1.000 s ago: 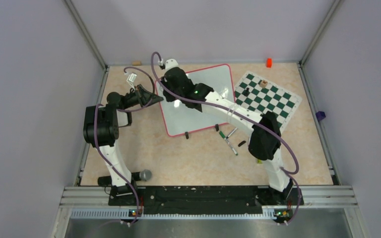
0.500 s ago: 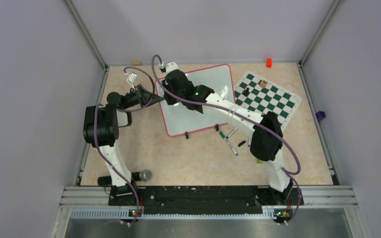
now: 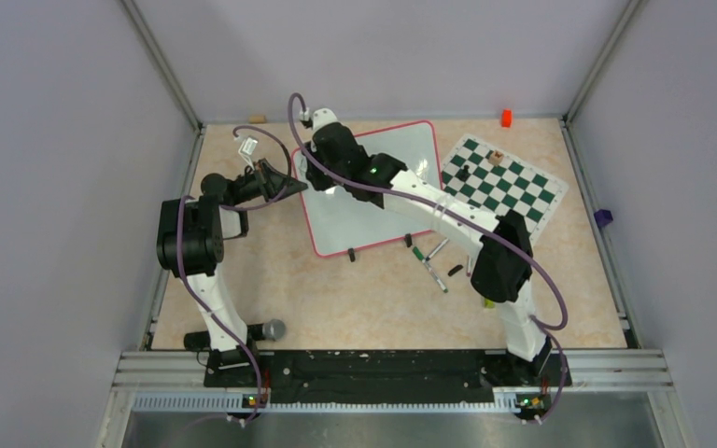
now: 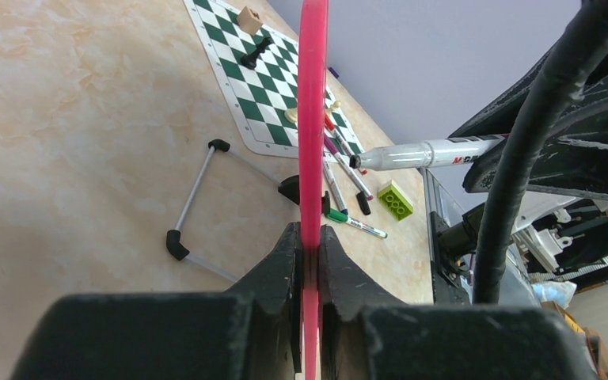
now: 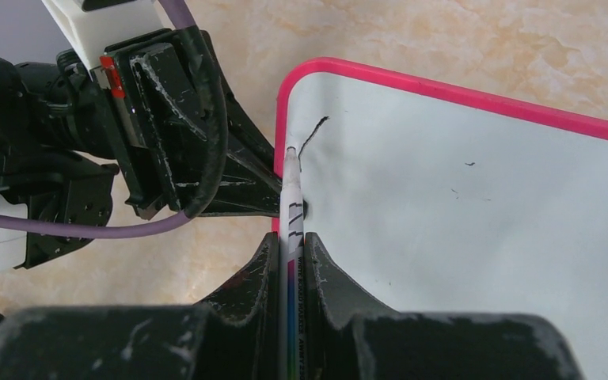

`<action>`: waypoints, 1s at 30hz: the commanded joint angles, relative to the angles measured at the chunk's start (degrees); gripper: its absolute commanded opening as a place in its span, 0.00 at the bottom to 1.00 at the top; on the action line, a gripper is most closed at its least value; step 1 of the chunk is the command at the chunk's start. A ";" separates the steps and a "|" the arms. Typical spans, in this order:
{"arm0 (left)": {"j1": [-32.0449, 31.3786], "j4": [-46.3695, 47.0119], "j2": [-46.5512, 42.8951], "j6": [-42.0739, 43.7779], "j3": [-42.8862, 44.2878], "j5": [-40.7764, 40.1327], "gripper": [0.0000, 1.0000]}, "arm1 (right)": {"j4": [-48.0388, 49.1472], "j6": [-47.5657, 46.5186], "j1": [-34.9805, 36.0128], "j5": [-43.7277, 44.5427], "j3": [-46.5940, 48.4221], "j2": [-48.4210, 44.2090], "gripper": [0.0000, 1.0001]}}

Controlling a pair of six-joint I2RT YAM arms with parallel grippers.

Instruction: Write a sentence on the whiteboard

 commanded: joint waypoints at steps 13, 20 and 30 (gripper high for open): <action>-0.80 5.81 -0.47 0.15 0.65 1.14 0.00 | -0.12 -1.18 -0.74 2.15 4.69 1.34 0.00; -0.80 5.81 -0.39 0.05 0.59 1.18 0.00 | -0.54 -1.49 -0.91 2.50 5.06 2.88 0.00; -0.80 5.81 -0.30 -0.05 0.69 1.15 0.00 | -3.20 -1.33 -1.12 5.19 5.40 3.04 0.00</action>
